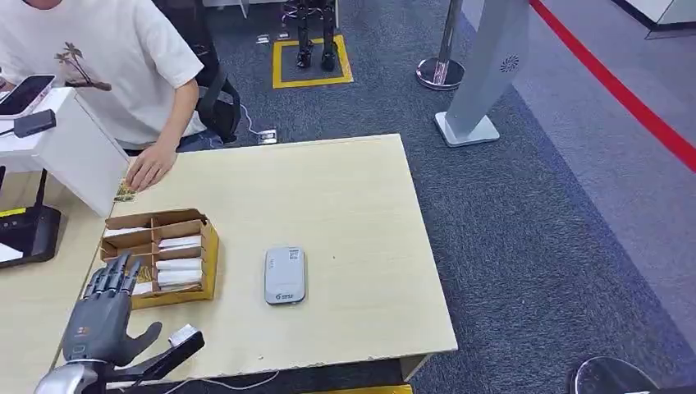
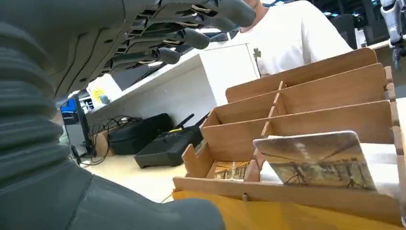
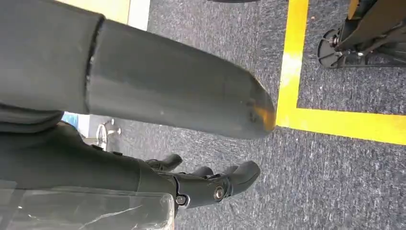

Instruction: Pass the card to the sensor for recognition and then transmit it.

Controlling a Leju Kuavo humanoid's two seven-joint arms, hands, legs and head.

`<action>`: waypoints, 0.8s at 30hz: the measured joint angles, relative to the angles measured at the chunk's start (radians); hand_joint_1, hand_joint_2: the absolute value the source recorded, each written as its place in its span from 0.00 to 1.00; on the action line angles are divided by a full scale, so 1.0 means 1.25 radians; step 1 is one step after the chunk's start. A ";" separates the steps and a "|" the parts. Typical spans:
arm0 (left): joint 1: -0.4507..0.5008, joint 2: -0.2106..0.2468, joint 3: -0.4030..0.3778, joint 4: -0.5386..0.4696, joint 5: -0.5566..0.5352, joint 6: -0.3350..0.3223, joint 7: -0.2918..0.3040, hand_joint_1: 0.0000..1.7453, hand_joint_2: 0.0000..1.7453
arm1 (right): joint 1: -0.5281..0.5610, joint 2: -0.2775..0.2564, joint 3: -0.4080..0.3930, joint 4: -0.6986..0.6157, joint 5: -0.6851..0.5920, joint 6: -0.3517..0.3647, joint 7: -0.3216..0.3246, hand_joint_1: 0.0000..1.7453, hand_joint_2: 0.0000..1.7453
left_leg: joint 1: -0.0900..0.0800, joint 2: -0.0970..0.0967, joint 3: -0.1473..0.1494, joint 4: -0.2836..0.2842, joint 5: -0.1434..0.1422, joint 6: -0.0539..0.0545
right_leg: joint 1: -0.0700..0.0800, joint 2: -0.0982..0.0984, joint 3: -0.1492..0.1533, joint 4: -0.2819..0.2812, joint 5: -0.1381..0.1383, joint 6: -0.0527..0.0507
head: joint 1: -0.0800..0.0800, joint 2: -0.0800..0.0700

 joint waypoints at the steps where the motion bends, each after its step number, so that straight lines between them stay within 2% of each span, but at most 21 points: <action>1: -0.006 -0.001 -0.001 0.005 0.001 0.000 -0.001 0.00 1.00 | 0.000 0.000 0.000 0.000 0.002 0.000 0.000 0.00 0.00 | 0.000 0.000 0.000 0.000 0.000 0.000 | 0.000 0.000 0.000 0.000 0.000 0.000 | 0.000 0.000; 12: -0.071 -0.008 -0.006 0.064 0.006 -0.009 -0.010 0.00 1.00 | -0.003 0.000 0.001 0.000 0.024 0.000 0.001 0.00 0.00 | 0.000 0.000 0.000 0.000 0.000 0.000 | 0.000 0.000 0.000 0.000 0.000 0.000 | 0.000 0.000; 24: -0.072 -0.009 -0.016 0.079 0.017 -0.024 -0.010 0.00 1.00 | -0.004 0.000 0.001 0.000 0.024 0.001 0.001 0.00 0.00 | 0.000 0.000 0.000 0.000 0.000 0.000 | 0.000 0.000 0.000 0.000 0.000 0.000 | 0.000 0.000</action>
